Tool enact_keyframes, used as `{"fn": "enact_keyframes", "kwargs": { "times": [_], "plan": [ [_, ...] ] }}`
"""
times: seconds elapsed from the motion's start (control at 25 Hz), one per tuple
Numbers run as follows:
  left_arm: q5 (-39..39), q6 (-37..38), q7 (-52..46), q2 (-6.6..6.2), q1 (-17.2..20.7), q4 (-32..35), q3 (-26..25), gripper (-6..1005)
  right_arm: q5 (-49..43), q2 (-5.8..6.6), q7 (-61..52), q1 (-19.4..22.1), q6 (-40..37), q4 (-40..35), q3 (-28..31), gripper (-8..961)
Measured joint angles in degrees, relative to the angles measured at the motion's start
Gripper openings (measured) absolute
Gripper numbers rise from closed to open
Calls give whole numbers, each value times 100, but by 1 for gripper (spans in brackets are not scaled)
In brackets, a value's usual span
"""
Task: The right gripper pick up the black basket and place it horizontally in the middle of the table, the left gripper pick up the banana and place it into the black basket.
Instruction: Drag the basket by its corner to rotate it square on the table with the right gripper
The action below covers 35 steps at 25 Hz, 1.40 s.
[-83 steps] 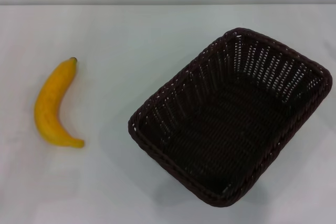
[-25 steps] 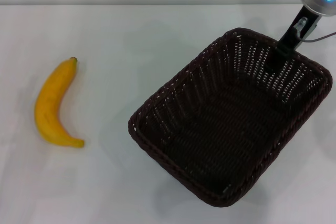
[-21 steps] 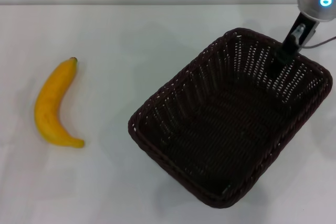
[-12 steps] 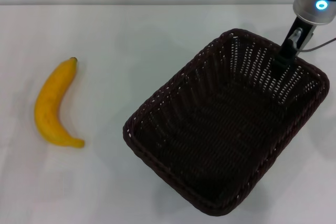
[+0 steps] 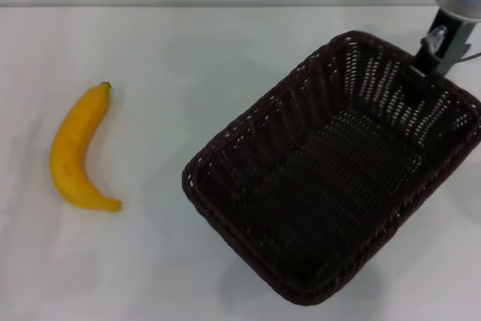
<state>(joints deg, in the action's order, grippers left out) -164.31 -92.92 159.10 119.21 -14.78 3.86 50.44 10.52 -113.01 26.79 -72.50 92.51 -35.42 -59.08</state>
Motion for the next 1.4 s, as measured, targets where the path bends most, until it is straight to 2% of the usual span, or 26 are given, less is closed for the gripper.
{"fn": "enact_keyframes", "kwargs": {
  "times": [0.2, 0.32, 0.52, 0.64, 0.68, 0.76, 1.16, 1.4],
  "plan": [
    [-84, 77, 9, -7, -100, 22, -5, 865, -18, 170, -720, 353, 382, -492, 422, 162],
    [-209, 188, 41, 0, -211, 24, -8, 865, -10, 179, -1140, 800, 653, -1190, 761, 157],
    [-281, 445, 66, -10, -371, 86, -8, 864, 22, -49, -1434, 1390, 802, -2027, 1535, 147],
    [-339, 686, 68, -14, -438, 219, -29, 864, 26, -165, -1532, 1559, 836, -2152, 1578, 142],
    [-343, 738, 68, -15, -458, 246, -48, 864, 167, -261, -1688, 1745, 832, -2354, 1442, 141],
    [-346, 875, 68, -30, -526, 280, -124, 864, 309, -280, -1812, 1845, 792, -2461, 1291, 138],
    [-340, 1233, 68, -120, -701, 404, -165, 863, 802, -276, -2692, 2174, 530, -2685, 234, 132],
    [-340, 1485, 68, -169, -814, 406, -213, 863, 932, -275, -2794, 2296, 478, -2726, -202, 129]
  ]
}}
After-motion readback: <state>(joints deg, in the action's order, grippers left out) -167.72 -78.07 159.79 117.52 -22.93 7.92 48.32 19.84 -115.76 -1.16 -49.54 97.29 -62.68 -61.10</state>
